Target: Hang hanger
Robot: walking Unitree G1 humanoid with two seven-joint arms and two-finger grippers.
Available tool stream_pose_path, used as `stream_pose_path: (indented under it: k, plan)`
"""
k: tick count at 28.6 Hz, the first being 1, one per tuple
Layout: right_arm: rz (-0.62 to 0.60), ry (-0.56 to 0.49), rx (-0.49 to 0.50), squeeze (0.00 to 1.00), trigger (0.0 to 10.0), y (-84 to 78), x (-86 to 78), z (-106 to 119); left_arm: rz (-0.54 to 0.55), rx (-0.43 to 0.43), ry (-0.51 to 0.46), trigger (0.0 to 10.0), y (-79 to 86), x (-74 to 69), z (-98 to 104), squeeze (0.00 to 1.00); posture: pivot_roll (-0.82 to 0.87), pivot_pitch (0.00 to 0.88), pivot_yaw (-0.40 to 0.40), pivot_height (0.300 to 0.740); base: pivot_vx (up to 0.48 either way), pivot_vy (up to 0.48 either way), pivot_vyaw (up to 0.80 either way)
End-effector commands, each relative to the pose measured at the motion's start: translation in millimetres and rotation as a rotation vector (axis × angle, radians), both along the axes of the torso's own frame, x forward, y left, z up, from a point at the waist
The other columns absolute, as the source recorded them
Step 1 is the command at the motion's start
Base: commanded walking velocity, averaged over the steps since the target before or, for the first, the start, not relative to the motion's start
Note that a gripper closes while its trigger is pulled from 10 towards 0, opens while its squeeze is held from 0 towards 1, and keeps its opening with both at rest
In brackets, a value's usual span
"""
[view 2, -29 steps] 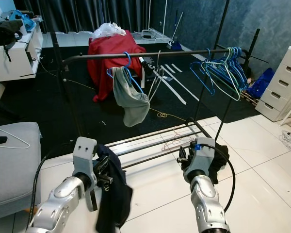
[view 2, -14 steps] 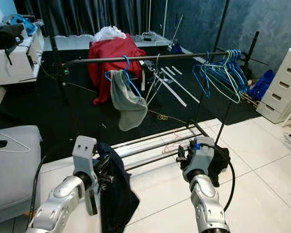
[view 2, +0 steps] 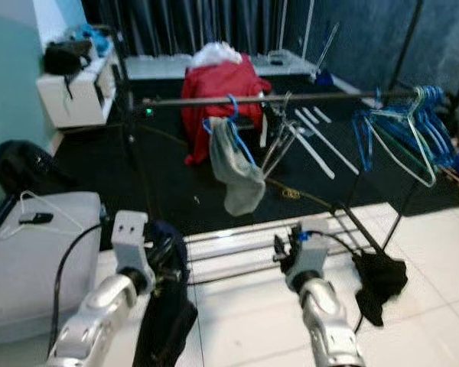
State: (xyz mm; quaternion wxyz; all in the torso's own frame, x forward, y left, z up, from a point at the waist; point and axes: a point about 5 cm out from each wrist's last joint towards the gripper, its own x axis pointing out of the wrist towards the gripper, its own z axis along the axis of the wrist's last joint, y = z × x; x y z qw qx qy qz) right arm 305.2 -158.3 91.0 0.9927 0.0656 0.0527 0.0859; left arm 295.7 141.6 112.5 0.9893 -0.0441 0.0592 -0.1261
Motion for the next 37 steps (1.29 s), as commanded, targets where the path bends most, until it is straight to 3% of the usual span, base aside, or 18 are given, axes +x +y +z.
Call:
stream_pose_path:
  k: [1,11,15,20,24,29,32,37]
  plan:
    - [0.017,-0.003,0.007,0.0,10.0,3.8,0.5,1,0.005,-0.007,-0.021,10.0,0.1,0.5,5,0.0,-0.08,0.008,-0.072,0.74,0.382,0.0,0.0]
    - [0.104,0.009,-0.017,0.0,10.0,11.3,1.9,2,0.026,-0.008,-0.021,10.0,3.7,1.6,5,0.0,-0.08,0.008,-0.075,0.74,0.379,0.0,0.0]
    - [0.156,0.015,-0.048,0.0,10.0,17.6,-0.9,-1,0.028,-0.009,-0.021,10.0,3.7,1.5,4,0.0,-0.08,0.005,-0.075,0.74,0.377,0.0,0.8]
    - [0.152,0.023,-0.012,0.0,10.0,18.1,-2.2,-3,0.024,0.0,-0.017,10.0,3.5,0.9,2,0.0,-0.07,0.006,-0.074,0.74,0.377,0.0,0.16]
    - [0.182,0.038,-0.017,0.0,10.0,18.7,-4.6,-6,-0.018,0.081,-0.01,10.0,5.9,-4.1,-5,0.0,-0.07,0.003,-0.074,0.74,0.37,0.0,0.0]
    - [0.203,0.04,-0.019,0.0,10.0,19.0,-5.4,-7,-0.051,0.105,0.013,10.0,8.0,-8.8,-12,0.0,-0.07,0.003,-0.074,0.74,0.142,0.0,0.0]
    - [0.25,0.04,-0.025,0.0,10.0,23.2,-7.2,-7,0.019,0.05,0.026,10.0,16.3,-9.0,-13,0.0,-0.07,0.0,-0.075,0.74,0.0,0.0,0.0]
    - [0.266,0.043,-0.026,0.0,10.0,24.5,-8.3,-8,0.065,0.033,0.023,10.0,20.9,-8.0,-13,0.0,-0.07,0.0,-0.078,0.74,0.0,0.0,0.0]
